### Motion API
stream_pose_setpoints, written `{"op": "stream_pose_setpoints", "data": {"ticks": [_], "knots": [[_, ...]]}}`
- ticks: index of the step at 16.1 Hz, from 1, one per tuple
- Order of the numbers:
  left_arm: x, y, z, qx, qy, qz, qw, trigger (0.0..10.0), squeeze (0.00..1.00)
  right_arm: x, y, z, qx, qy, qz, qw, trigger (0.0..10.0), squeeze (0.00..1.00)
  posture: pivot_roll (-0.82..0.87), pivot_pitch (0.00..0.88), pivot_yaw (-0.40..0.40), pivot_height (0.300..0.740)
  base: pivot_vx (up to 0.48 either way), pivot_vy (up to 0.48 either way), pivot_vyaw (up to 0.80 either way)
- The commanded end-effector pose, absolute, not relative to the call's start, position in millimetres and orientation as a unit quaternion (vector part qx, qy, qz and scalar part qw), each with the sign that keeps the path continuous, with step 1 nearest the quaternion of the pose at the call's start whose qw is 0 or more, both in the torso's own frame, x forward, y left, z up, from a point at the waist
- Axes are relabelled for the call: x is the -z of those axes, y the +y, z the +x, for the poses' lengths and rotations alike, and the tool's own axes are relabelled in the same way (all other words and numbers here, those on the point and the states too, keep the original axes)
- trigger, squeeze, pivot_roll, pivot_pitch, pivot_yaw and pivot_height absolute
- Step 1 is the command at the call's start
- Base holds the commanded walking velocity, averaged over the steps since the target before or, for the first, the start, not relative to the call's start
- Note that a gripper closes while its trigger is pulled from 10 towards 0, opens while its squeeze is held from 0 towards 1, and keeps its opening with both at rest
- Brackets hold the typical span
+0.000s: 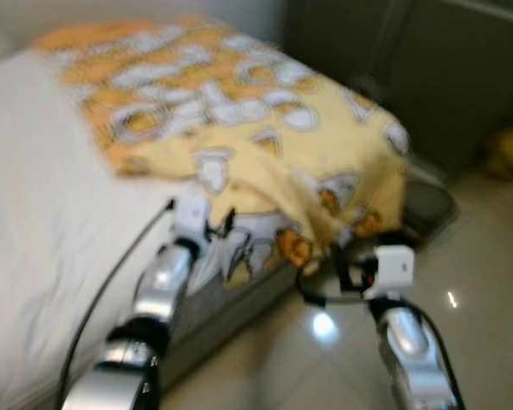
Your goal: Clean up the room
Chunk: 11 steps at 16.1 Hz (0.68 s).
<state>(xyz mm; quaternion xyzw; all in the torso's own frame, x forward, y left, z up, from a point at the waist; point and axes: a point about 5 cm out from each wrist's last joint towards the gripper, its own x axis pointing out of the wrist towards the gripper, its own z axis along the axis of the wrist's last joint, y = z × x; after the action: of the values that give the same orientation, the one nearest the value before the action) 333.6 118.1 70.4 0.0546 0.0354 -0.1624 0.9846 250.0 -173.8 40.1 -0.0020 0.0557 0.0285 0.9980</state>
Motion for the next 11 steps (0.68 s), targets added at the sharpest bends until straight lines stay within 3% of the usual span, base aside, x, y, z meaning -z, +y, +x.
{"op": "stream_pose_setpoints", "data": {"ticks": [1,4,7,11], "knots": [[-70,110,333,0.185,0.034,0.076,0.979,10.0,0.0,-46,-175,251,-0.024,0.038,-0.002,0.999,10.0,0.0,-0.03,0.0,0.006,0.74,0.469,0.0,-0.46],[-64,106,325,0.183,0.036,0.032,0.982,10.0,0.0,-46,-178,249,-0.017,0.038,-0.001,0.999,10.0,0.0,-0.04,0.0,0.015,0.74,0.097,-0.125,0.0],[-57,105,322,0.167,0.049,0.014,0.985,10.0,0.0,-46,-177,247,-0.017,0.039,-0.002,0.999,10.0,0.0,-0.04,0.0,0.017,0.74,0.388,-0.276,0.0],[-49,109,319,0.129,0.073,0.023,0.989,10.0,0.0,-44,-177,242,-0.021,0.048,-0.004,0.999,10.0,0.0,-0.04,0.0,0.012,0.74,0.429,0.0,0.0]]}}
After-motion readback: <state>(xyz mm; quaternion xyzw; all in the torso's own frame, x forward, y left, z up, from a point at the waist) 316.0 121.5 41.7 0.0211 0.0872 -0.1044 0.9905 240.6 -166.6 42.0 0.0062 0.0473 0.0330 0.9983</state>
